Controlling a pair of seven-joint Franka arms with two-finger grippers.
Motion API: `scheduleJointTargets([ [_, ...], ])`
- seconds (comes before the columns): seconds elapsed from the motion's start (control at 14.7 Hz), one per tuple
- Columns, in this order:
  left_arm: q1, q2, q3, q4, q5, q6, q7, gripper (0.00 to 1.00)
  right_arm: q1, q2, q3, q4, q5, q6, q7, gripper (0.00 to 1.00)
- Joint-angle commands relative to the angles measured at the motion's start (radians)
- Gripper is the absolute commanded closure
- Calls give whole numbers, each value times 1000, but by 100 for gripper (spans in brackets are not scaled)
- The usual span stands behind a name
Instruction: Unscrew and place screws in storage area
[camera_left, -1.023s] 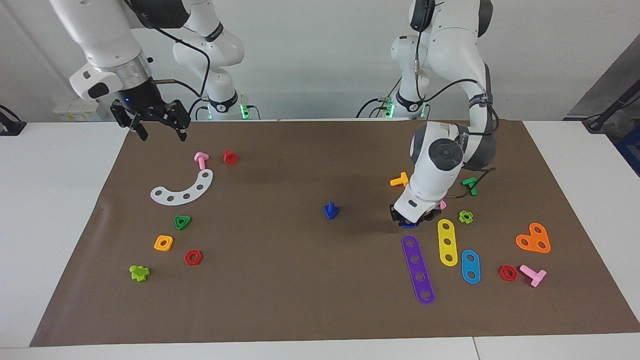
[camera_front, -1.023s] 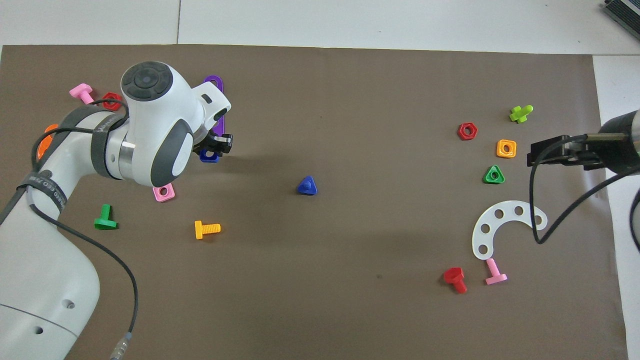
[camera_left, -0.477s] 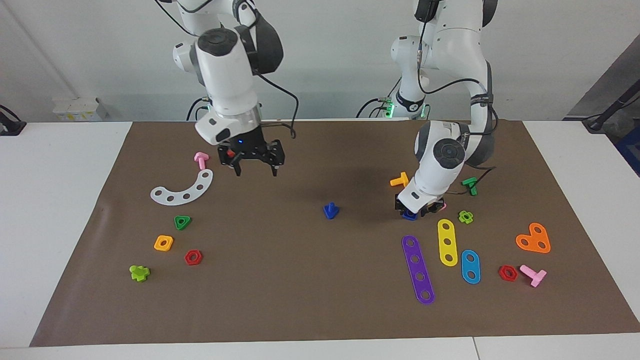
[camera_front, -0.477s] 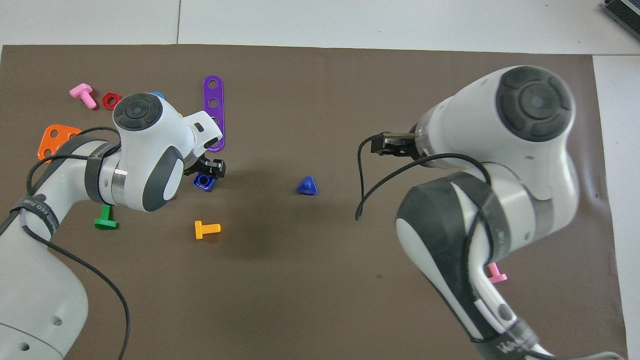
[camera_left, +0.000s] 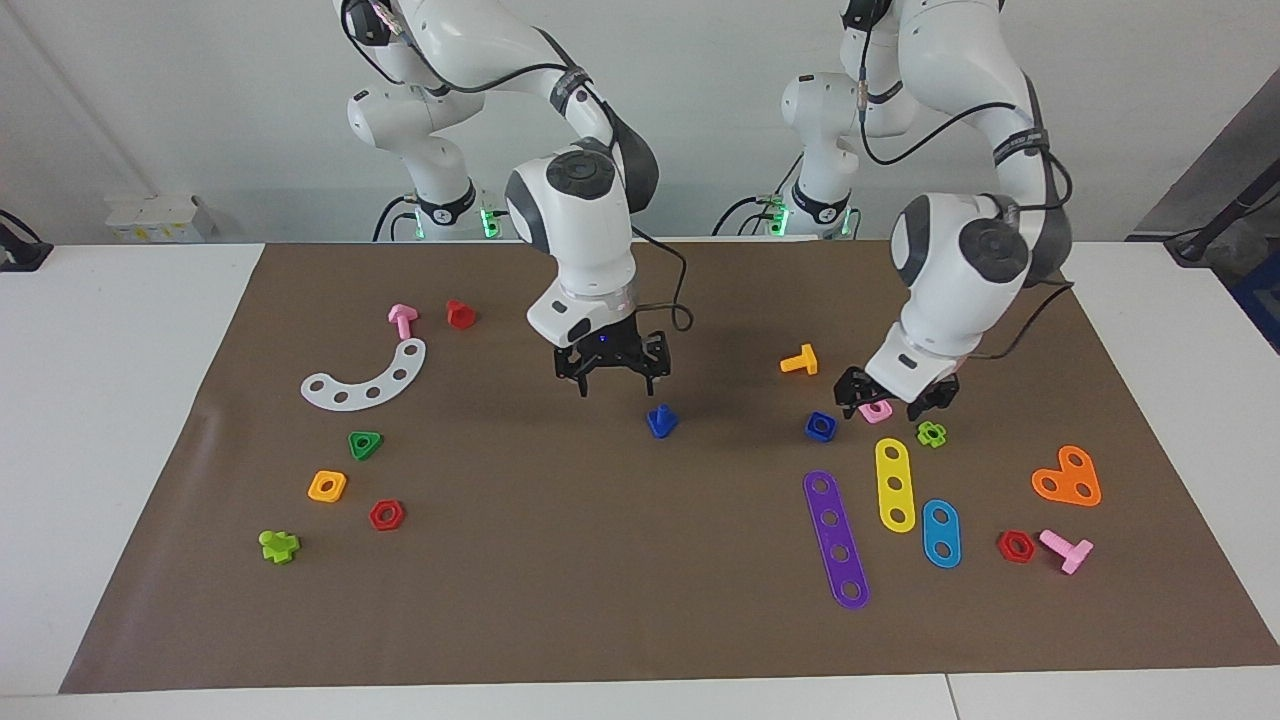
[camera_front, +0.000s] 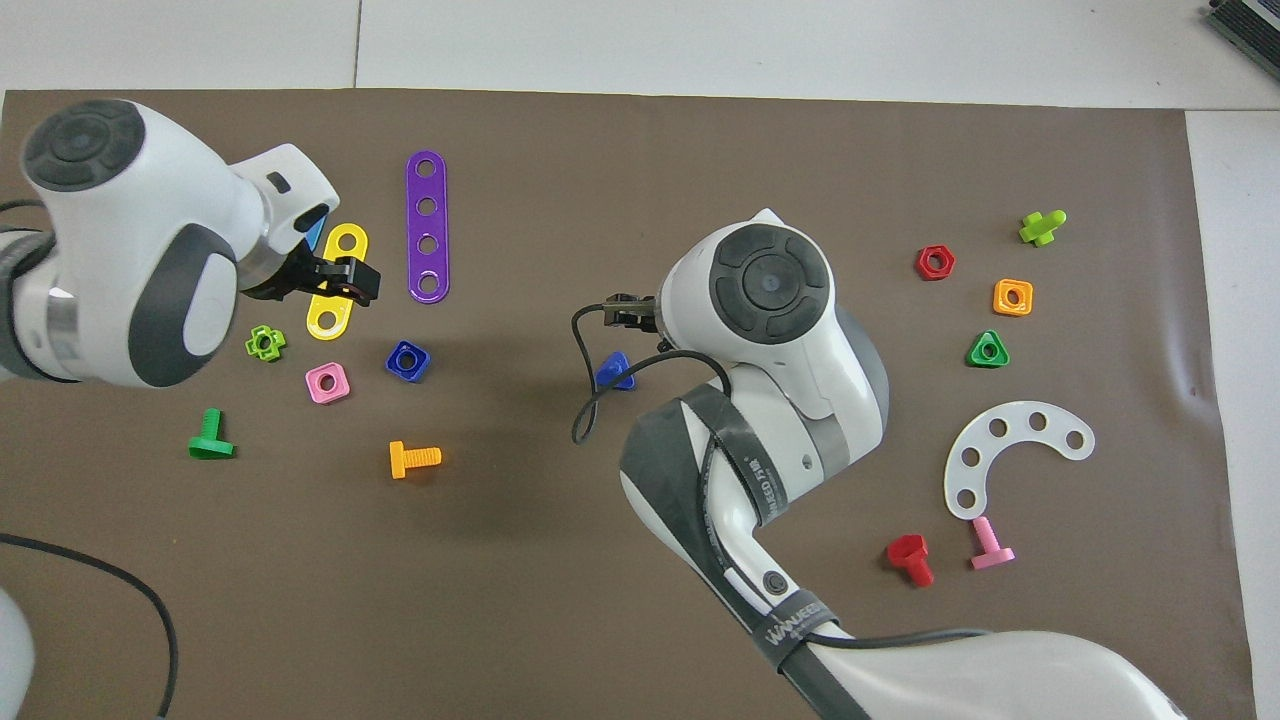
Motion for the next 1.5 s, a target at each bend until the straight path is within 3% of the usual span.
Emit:
scheduleJointTargets([
  [0.0, 71, -3, -3, 114, -11, -170, 103, 0, 67, 89, -6, 38, -4, 57, 63, 0],
  [0.14, 101, -29, -1, 152, -9, -257, 123, 0, 95, 152, -6, 44, -33, 102, 69, 3],
  [0.55, 129, -136, -1, 160, -11, -338, 117, 0, 84, 163, -4, 23, -70, 117, 66, 27],
  [0.68, 129, -162, 2, 136, -11, -331, 105, 0, 87, 163, -4, 12, -61, 108, 63, 36],
  [0.95, 132, -256, 3, -8, -11, -286, 109, 0, 92, 161, -2, -8, -57, 110, 62, 47],
  [1.3, 152, -262, 2, 27, -11, -270, 117, 0, 92, 160, 2, -14, -53, 108, 59, 50],
  [1.43, 152, -242, 4, 71, -12, -276, 117, 0, 92, 158, 4, -16, -51, 108, 59, 61],
])
